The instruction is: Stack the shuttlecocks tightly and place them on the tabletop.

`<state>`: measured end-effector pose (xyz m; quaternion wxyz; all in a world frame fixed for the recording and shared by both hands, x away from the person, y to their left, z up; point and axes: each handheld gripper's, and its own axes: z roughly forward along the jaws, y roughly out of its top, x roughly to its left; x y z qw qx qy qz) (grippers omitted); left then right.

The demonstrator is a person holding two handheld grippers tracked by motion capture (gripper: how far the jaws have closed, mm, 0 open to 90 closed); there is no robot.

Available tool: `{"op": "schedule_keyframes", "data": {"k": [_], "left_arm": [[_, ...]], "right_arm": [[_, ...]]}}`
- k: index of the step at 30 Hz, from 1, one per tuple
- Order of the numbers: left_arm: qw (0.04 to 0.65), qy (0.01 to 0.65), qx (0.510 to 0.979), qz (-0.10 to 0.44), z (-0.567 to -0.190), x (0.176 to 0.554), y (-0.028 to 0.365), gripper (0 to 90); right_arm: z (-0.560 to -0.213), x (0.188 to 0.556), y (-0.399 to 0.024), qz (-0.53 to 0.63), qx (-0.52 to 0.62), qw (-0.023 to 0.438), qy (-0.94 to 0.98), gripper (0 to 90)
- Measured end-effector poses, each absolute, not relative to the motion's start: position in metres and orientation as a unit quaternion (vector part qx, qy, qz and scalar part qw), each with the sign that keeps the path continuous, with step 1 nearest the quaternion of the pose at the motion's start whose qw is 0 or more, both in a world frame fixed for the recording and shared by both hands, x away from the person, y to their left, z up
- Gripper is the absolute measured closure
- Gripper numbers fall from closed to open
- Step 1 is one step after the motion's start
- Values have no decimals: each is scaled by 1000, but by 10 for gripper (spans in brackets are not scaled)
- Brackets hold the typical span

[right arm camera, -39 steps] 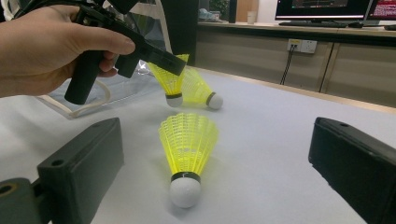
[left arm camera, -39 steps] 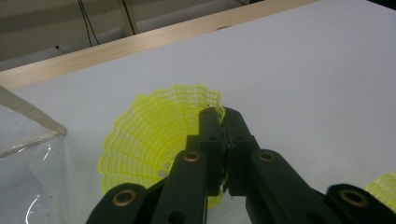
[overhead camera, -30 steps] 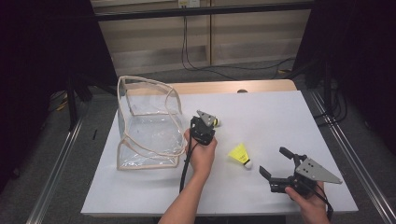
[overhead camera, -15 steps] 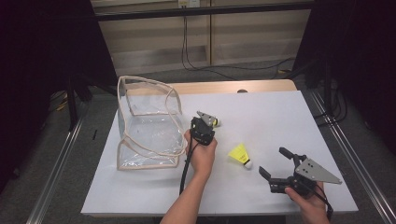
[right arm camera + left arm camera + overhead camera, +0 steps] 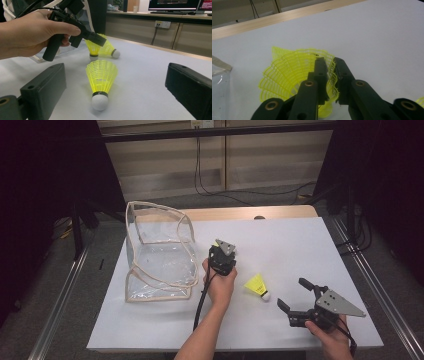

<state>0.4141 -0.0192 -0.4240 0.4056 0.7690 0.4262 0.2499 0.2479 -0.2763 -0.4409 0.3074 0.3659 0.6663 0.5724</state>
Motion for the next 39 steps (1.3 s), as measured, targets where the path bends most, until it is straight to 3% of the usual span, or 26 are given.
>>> {"op": "schedule_keyframes", "data": {"k": [11, 39], "left_arm": [[401, 432, 765, 261, -420, 414, -12, 879], [356, 429, 771, 308, -419, 414, -4, 888]], "right_arm": [[-441, 248, -275, 572, 364, 307, 668, 29], [-441, 248, -276, 572, 365, 309, 667, 29]]}}
